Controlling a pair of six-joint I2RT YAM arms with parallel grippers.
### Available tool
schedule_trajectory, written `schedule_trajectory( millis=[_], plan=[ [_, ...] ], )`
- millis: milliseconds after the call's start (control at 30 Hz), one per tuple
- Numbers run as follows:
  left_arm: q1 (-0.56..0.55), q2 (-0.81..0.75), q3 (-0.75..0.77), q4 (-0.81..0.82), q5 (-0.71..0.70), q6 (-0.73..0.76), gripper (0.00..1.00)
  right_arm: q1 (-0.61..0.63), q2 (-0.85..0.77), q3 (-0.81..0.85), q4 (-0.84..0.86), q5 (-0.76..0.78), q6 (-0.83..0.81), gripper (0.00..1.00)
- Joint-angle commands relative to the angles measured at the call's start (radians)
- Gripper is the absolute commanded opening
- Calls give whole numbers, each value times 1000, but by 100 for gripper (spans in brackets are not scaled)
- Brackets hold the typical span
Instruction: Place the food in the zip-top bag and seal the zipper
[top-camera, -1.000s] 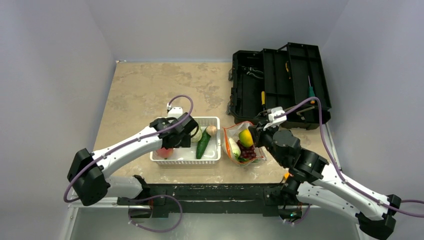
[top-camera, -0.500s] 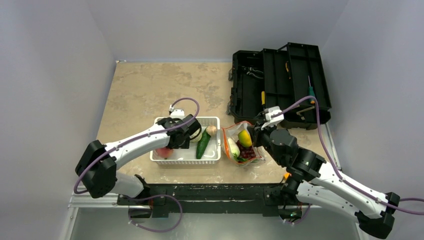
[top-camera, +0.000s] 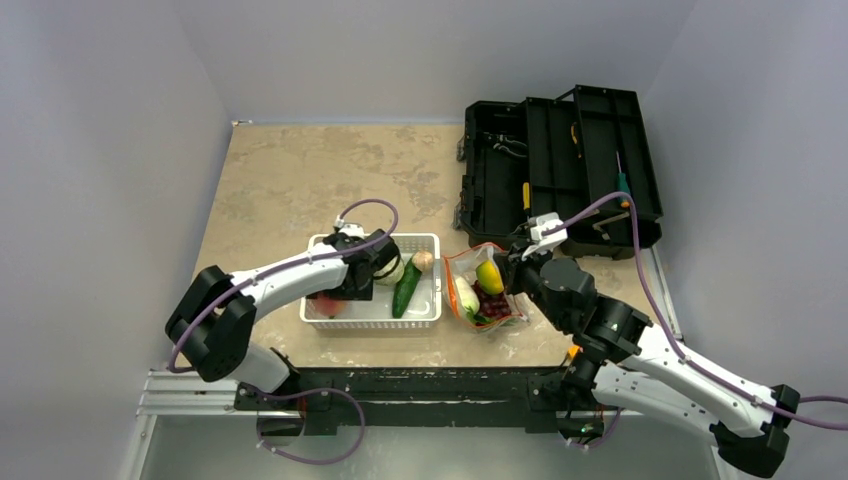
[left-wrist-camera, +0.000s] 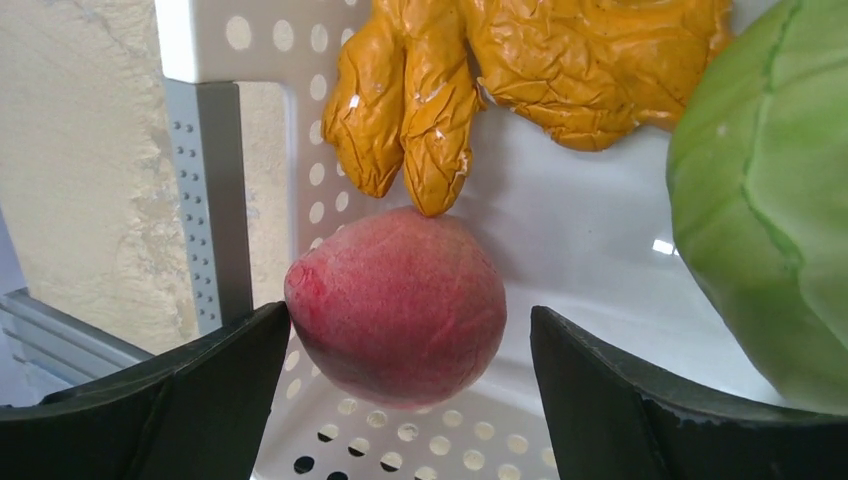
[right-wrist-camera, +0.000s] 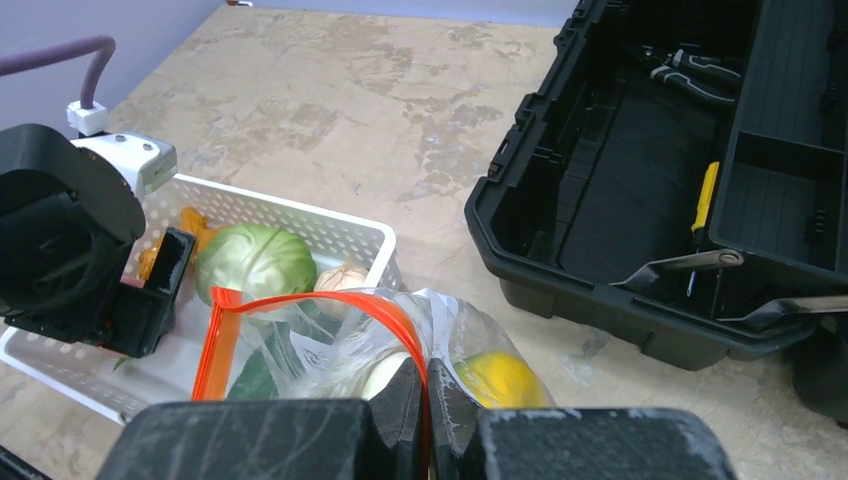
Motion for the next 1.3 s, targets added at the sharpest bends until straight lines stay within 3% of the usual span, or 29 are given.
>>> schedule_trajectory(
  millis=[0, 67, 167, 333, 467, 733, 1000, 1100, 1267],
  plan=[
    [55, -2, -25, 87, 82, 32, 84, 2, -3, 14, 29, 7, -6, 0],
    [58, -6, -32, 106, 104, 43, 69, 3, 1, 13, 34, 7, -9, 0],
    [58, -36, -35, 121, 129, 58, 56, 1, 3, 17, 25, 7, -5, 0],
    [55, -142, 4, 78, 168, 79, 44, 2, -1, 12, 33, 6, -6, 0],
    [55, -271, 56, 67, 278, 111, 38, 2, 5, 16, 22, 9, -3, 0],
    [56, -534, 107, 200, 590, 163, 35, 1, 9, 20, 26, 11, -6, 0],
    [41, -640, 1, 595, 947, 14, 35, 2, 22, 10, 46, 4, -7, 0],
    [-56, -595, -6, 731, 924, -20, 37, 2, 28, 12, 53, 4, -12, 0],
    [-223, -426, 121, 740, 780, 29, 37, 2, 26, 16, 49, 7, -8, 0]
  ],
)
